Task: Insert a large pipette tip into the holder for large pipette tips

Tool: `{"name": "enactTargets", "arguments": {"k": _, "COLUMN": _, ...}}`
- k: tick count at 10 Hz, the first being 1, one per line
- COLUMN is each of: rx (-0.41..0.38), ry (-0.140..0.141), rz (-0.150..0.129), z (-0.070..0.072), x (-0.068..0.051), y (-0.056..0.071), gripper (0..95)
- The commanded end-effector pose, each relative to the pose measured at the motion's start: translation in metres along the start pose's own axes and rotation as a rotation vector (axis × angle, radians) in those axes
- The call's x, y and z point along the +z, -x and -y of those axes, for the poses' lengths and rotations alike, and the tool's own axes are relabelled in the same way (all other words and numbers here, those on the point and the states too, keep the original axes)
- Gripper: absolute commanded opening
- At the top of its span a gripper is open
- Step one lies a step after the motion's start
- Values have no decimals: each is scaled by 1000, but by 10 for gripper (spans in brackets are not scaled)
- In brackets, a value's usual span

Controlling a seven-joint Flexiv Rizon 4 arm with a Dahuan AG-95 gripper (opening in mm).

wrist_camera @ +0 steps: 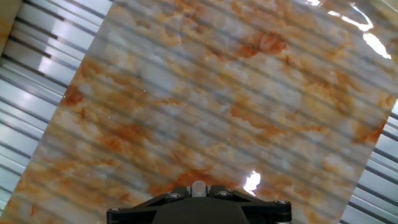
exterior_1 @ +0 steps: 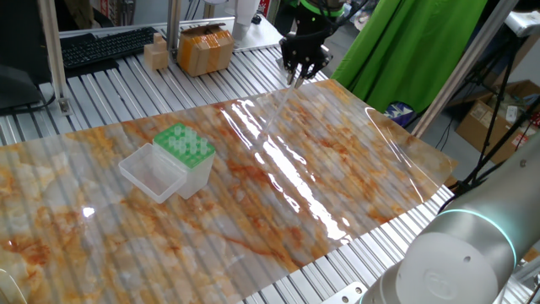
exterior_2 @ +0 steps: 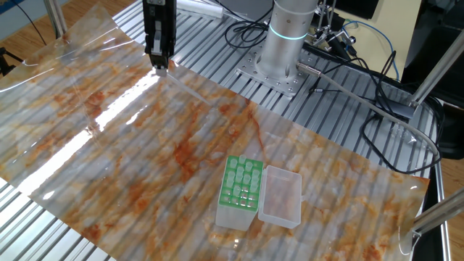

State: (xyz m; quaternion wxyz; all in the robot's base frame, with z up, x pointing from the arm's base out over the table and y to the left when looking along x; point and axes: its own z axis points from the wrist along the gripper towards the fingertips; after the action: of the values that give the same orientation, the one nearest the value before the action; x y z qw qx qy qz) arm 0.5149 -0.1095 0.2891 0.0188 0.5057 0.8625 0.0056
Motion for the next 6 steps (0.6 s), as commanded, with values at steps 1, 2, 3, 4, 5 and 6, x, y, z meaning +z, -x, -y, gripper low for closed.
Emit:
{"name": "enactTargets", "arguments": {"k": 1, "rx": -14, "ry": 25, "rz": -22, "z": 0, "x": 0, "y": -1, "gripper": 0}}
{"name": "enactTargets", "arguments": {"k": 2, "rx": -26, "ry": 30, "rz": -25, "z": 0, "x": 0, "y": -1, "gripper": 0}}
{"name": "enactTargets", "arguments": {"k": 3, "rx": -34, "ry": 30, "rz": -27, "z": 0, "x": 0, "y": -1, "gripper": 0}}
{"name": "enactTargets", "arguments": {"k": 4, "rx": -39, "ry": 38, "rz": -37, "z": 0, "x": 0, "y": -1, "gripper": 0}}
{"name": "enactTargets", "arguments": {"k": 5, "rx": -35, "ry": 39, "rz": -36, "z": 0, "x": 0, "y": -1, "gripper": 0}}
{"name": "enactTargets", "arguments": {"k": 6, "rx": -31, "ry": 37, "rz": -33, "z": 0, "x": 0, "y": -1, "gripper": 0}}
